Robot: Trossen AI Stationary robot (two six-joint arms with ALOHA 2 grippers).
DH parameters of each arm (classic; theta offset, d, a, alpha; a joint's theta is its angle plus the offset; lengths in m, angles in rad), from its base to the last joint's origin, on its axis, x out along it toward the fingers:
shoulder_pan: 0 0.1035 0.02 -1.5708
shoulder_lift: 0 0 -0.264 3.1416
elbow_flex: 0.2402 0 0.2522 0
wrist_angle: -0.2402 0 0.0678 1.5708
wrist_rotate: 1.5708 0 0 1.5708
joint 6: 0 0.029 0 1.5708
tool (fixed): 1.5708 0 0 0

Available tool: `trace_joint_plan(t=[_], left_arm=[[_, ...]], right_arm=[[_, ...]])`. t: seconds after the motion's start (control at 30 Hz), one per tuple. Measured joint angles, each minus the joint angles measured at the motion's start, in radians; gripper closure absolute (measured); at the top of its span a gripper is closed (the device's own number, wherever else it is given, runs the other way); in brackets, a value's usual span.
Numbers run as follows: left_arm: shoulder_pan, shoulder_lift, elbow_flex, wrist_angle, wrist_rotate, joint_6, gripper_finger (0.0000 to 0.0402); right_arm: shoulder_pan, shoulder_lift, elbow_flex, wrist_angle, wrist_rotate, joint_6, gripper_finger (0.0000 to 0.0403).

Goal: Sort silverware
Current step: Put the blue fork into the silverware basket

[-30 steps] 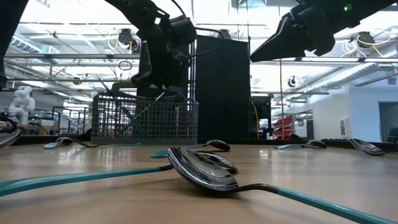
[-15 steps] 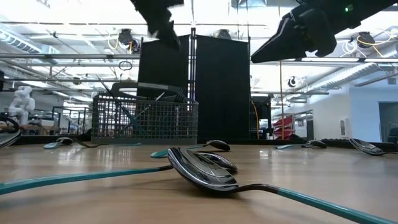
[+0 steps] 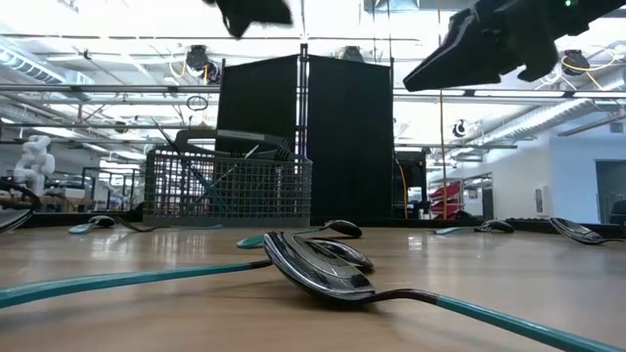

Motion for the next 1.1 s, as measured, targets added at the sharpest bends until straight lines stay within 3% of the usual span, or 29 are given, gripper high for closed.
trace_joint_plan(t=[0.1, 0.23, 0.33, 0.43, 0.57, 0.83, 1.0, 1.1], left_arm=[[-0.132, 0.012, -0.002, 0.067, -0.073, 0.004, 0.0299], [-0.291, 0.035, -0.003, 0.071, -0.251, -0.015, 0.0299], [-0.380, 0.047, -0.003, 0.034, -0.364, -0.095, 0.0299], [-0.438, 0.058, -0.003, -0.034, -0.408, -0.239, 0.0299], [-0.480, 0.058, -0.003, -0.202, -0.386, -0.490, 0.0299], [-0.494, 0.058, -0.003, -0.599, -0.230, -1.107, 0.0299], [-0.494, 0.068, -0.003, -0.679, -0.203, -1.286, 0.0299], [-0.495, 0.085, -0.003, -0.694, -0.087, -1.361, 0.0299]], right_arm=[[0.000, -0.002, 0.000, 0.000, 0.000, -0.018, 0.0259], [0.002, -0.007, 0.000, 0.037, 0.000, -0.021, 0.0259], [0.002, -0.018, 0.000, 0.072, 0.000, -0.020, 0.0259], [0.002, -0.027, 0.000, 0.108, -0.002, -0.018, 0.0259], [0.008, -0.028, 0.000, 0.153, -0.004, -0.011, 0.0259], [0.011, -0.028, 0.000, 0.222, -0.004, 0.022, 0.0259], [0.016, -0.027, 0.000, 0.271, -0.025, 0.200, 0.0259], [0.023, -0.027, 0.000, 0.262, -0.098, 0.213, 0.0259]])
